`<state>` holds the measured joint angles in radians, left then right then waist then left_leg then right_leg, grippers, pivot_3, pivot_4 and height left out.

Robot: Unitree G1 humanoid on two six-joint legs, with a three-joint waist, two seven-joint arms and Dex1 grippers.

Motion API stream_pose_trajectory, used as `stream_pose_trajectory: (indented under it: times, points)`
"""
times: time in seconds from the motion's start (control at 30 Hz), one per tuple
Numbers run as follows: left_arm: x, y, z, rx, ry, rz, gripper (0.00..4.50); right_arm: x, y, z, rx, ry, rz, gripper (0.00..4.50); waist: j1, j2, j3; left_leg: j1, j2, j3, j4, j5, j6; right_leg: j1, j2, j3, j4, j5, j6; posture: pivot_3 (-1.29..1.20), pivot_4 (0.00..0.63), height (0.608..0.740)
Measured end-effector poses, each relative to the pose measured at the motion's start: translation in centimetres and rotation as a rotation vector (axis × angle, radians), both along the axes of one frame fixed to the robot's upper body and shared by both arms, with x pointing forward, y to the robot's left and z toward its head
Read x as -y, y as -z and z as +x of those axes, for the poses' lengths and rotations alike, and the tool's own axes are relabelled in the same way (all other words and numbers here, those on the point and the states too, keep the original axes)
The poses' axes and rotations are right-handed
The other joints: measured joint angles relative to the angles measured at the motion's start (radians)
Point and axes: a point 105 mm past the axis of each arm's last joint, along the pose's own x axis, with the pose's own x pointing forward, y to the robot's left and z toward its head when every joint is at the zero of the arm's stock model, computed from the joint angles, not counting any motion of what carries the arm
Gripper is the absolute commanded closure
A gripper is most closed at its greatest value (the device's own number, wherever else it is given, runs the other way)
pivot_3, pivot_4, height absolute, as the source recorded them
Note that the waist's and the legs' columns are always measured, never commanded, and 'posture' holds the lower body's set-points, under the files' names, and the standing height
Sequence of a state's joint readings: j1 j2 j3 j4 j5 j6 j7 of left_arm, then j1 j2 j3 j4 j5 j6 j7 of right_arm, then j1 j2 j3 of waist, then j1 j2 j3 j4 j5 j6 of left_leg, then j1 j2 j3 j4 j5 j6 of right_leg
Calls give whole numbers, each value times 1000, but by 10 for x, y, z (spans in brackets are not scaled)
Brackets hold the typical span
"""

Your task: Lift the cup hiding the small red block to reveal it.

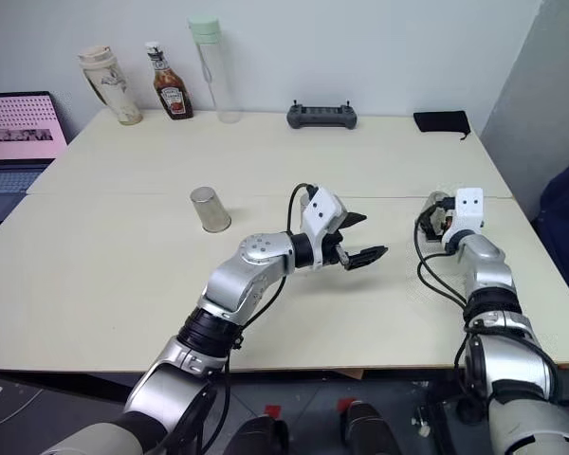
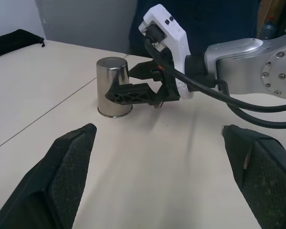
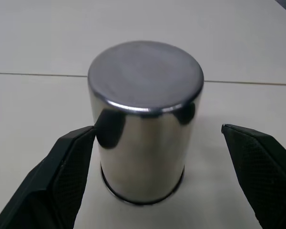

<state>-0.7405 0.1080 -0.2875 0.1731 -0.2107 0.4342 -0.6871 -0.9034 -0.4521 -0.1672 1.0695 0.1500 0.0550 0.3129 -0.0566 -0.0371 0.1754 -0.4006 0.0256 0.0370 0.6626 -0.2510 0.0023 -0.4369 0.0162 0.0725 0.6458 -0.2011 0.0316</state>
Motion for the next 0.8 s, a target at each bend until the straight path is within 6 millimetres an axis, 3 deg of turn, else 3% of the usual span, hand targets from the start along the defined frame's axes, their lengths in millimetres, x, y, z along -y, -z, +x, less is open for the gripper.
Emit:
stream_pose_trajectory:
  times: [0.2,0.5,0.8]
  points:
    - [0,-3,1,8,-2,-4,0,-1,-1,4,3,3,2,32,0,0,0,0,0,0,0,0,0,0,0,0,0,0,0,0,150,740]
    - [-1,-5,-2,21,1,-9,0,-3,-5,4,56,-18,-60,1805,0,0,0,0,0,0,0,0,0,0,0,0,0,0,0,0,150,740]
    - [-4,-4,-3,6,-2,-19,0,-7,-14,4,114,-63,-51,1843,0,0,0,0,0,0,0,0,0,0,0,0,0,0,0,0,150,740]
